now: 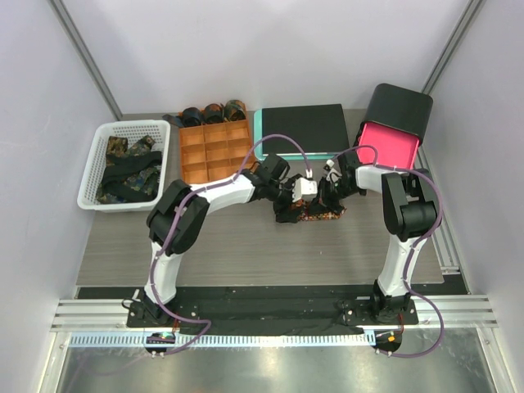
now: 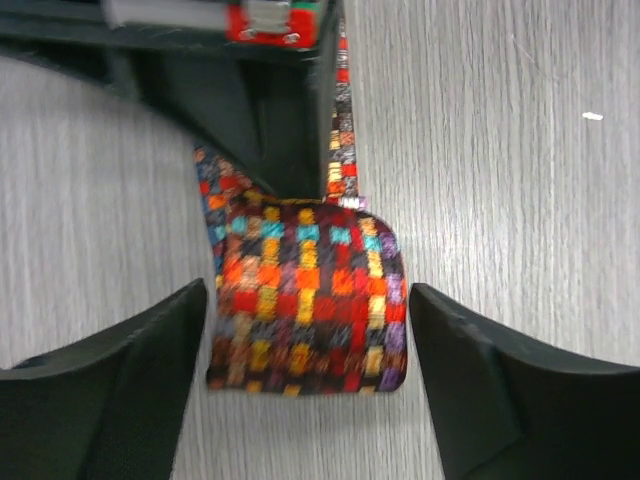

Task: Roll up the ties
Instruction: Roll the tie at the center of the board.

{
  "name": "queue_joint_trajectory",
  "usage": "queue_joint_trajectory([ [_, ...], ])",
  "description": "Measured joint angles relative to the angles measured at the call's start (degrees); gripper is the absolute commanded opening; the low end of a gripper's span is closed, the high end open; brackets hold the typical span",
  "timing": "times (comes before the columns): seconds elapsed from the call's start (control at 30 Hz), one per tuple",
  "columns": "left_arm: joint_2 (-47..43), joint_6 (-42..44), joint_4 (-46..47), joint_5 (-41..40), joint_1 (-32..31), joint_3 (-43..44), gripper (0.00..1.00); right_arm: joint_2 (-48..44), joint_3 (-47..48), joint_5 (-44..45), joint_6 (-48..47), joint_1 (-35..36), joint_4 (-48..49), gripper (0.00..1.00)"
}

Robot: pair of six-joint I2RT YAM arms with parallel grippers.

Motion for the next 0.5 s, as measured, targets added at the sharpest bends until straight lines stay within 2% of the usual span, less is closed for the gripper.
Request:
queue_joint_trajectory([
  [0.1,1.14,1.97,0.24,-1.33,-1.14,0.02,0.54,0.11,0.22,-0.04,-0.35,0.00,-0.31,0.01],
  [0.13,1.62,2.32,0.31,-2.01,-1.42,0.13,0.41,0.11,0.28,-0.11,-0.48,0.00,-0.35,0.02],
  [0.2,3.10,3.06,0.24,-4.00,-1.81,0.98,0.31,0.11,0.46,-0.22,-1.09,0.00,-0.72,0.05],
  [0.23,3.65,3.06,0.13,-4.55,-1.90,1.62,0.27,0.09,0.48,-0.33,-1.36,0.00,-0.83,0.10],
  [0.33,4.52,3.04,-2.14,-5.53,-1.97,4.02,0.24,-0.55,0.28,-1.03,-1.84,-0.04,-0.70,0.20],
  [0.5,3.56,4.44,-4.39,-4.92,-2.01,2.99,0.19,-6.36,-2.16,-1.60,-3.61,-0.46,-2.23,0.33],
])
